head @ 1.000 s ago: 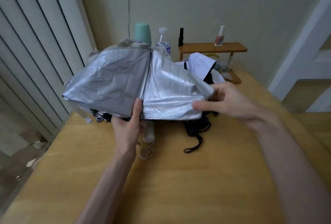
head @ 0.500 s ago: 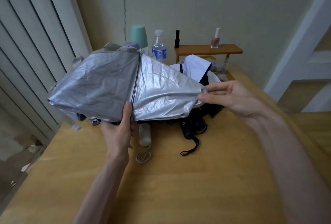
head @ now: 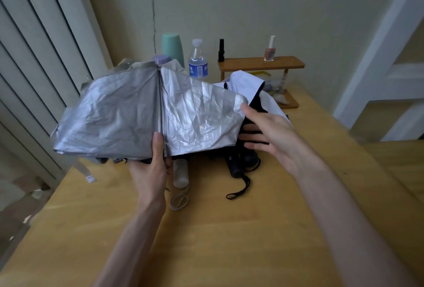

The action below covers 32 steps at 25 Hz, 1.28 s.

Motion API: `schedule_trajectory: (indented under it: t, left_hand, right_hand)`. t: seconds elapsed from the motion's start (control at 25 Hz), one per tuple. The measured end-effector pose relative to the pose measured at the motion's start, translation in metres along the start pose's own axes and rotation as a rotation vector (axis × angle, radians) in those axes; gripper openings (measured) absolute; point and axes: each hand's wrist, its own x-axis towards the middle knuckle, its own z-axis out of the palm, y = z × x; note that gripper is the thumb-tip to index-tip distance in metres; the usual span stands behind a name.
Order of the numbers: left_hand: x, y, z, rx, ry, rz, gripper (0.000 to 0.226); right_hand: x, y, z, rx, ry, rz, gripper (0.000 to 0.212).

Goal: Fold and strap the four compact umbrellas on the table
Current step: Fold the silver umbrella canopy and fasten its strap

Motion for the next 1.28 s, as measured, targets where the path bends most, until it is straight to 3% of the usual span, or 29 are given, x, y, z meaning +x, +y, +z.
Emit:
schedule_trajectory:
  t: [0.12,0.28,0.44,0.52,0.6,0.84,0.96,1.16,1.28]
  left_hand:
    - [-0.004,0.000,0.003,0.014,0.015,-0.001,0.037]
    - [-0.007,-0.003,0.004,0.038,0.029,0.027,0.036]
    - [-0.008,-0.006,0.007,0.030,0.103,0.041,0.035]
    - [-0.009,-0.006,0.007,0.007,0.128,0.036,0.031]
    - [-0.010,-0.004,0.006,0.022,0.140,0.051,0.024]
    - [-0.010,-0.001,0.007,0.011,0.142,0.071,0.019]
    - [-0.009,-0.006,0.006,0.066,0.142,0.079,0.016]
    - [-0.003,-0.019,0.001,0.116,0.152,0.077,0.047]
    - [-0.002,-0.019,0.000,0.113,0.135,0.062,0.053]
  right_hand:
    - [-0.003,0.008,0.012,-0.099,-0.037,-0.016,0.041]
    - [-0.004,0.013,0.019,-0.011,0.046,-0.230,0.019]
    - [-0.004,0.022,0.035,0.079,0.128,-0.437,0.033]
    - [-0.004,0.024,0.039,0.089,0.079,-0.365,0.037]
    - [-0.004,0.023,0.037,0.005,-0.001,-0.283,0.027]
    - [-0.001,0.017,0.019,-0.114,-0.040,-0.357,0.019]
    - [-0.002,0.013,0.017,-0.032,-0.095,-0.325,0.025]
    - [0.005,0.010,0.017,0.143,0.206,-0.336,0.020]
    - [0.003,0.009,0.018,0.230,0.153,-0.272,0.020]
